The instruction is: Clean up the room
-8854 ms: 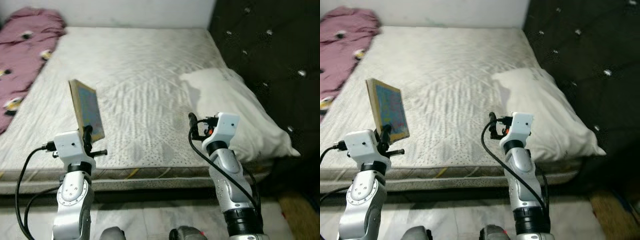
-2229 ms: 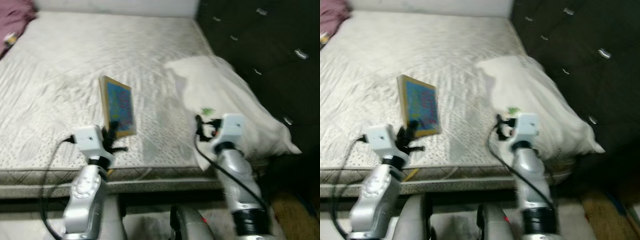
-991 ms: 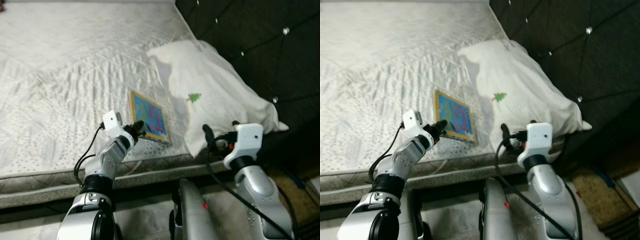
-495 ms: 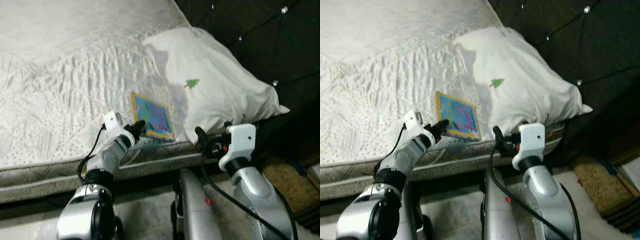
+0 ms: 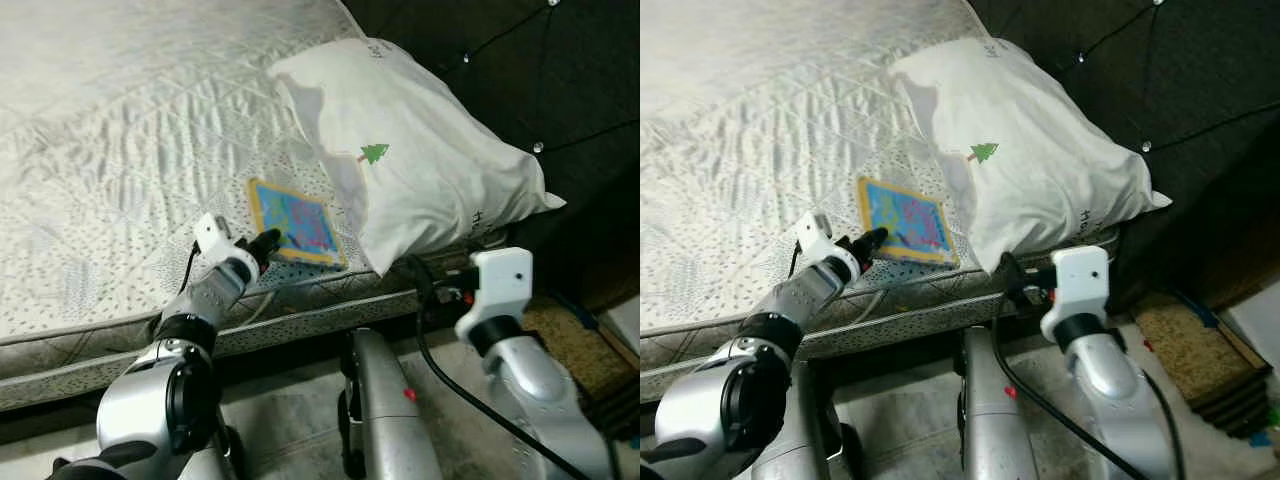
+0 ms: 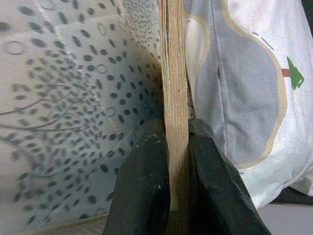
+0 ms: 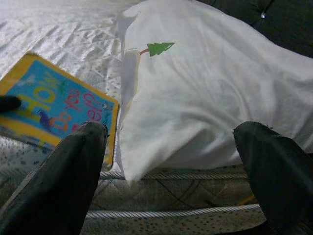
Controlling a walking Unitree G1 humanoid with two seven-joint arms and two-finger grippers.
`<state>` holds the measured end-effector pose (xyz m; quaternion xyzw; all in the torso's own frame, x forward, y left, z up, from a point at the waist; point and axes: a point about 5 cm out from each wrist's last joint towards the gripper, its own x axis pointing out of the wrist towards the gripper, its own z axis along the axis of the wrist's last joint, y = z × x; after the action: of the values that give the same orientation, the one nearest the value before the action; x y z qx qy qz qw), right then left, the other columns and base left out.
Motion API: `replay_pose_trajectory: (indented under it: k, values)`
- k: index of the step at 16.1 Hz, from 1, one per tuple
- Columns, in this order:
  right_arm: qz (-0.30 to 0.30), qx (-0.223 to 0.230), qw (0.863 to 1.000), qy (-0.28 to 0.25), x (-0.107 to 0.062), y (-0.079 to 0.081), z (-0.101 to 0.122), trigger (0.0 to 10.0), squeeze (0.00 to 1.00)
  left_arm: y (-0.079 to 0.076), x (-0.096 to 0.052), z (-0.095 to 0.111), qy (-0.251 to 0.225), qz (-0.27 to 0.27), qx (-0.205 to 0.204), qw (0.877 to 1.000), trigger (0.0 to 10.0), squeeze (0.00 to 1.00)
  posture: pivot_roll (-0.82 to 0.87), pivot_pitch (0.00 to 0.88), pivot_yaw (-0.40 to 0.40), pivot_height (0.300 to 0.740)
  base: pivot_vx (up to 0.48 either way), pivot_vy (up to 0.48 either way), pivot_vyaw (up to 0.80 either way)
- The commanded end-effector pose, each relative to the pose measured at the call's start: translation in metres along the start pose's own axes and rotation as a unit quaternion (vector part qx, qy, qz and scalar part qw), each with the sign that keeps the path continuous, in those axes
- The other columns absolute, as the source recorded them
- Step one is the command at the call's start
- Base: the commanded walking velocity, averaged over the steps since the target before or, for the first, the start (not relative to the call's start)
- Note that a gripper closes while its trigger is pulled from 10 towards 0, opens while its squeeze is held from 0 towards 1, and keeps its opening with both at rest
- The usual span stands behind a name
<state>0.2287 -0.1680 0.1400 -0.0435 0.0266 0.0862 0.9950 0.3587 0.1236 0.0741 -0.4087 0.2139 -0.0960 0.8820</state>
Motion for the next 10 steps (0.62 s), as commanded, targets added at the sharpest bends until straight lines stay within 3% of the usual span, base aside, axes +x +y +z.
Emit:
replay_pose_trajectory:
  k: [1, 4, 5, 6, 10]
  values:
    - [-0.005, -0.009, 1.000, 0.001, -0.007, -0.007, 0.004, 10.0, 0.00, -0.007, 0.003, -0.003, 0.005, -0.010, -0.002, 1.000, 10.0, 0.00, -0.40, 0.175, -0.093, 0.536, 0.000, 0.000, 0.00]
    - [0.009, -0.022, 1.000, 0.005, -0.014, -0.007, 0.008, 10.0, 0.00, -0.011, 0.006, -0.008, 0.019, -0.012, 0.000, 1.000, 10.0, 0.00, -0.42, 0.187, -0.116, 0.536, 0.000, 0.000, 0.00]
    - [0.014, -0.026, 1.000, 0.005, -0.015, -0.007, 0.009, 10.0, 0.00, -0.011, 0.006, -0.013, 0.032, -0.009, 0.005, 0.999, 10.0, 0.13, -0.43, 0.190, -0.123, 0.536, 0.000, 0.000, 0.00]
    - [0.018, -0.028, 0.999, 0.005, -0.013, -0.007, 0.011, 10.0, 0.00, -0.008, 0.006, -0.017, 0.040, 0.010, 0.013, 0.999, 10.0, 1.00, -0.42, 0.191, -0.127, 0.536, 0.000, 0.000, 0.00]
    - [0.027, -0.026, 0.999, 0.005, -0.006, -0.005, 0.015, 10.0, 0.00, 0.001, 0.004, -0.003, 0.035, 0.039, 0.050, 0.997, 10.0, 1.00, -0.40, 0.185, -0.126, 0.536, 0.000, 0.000, 0.00]
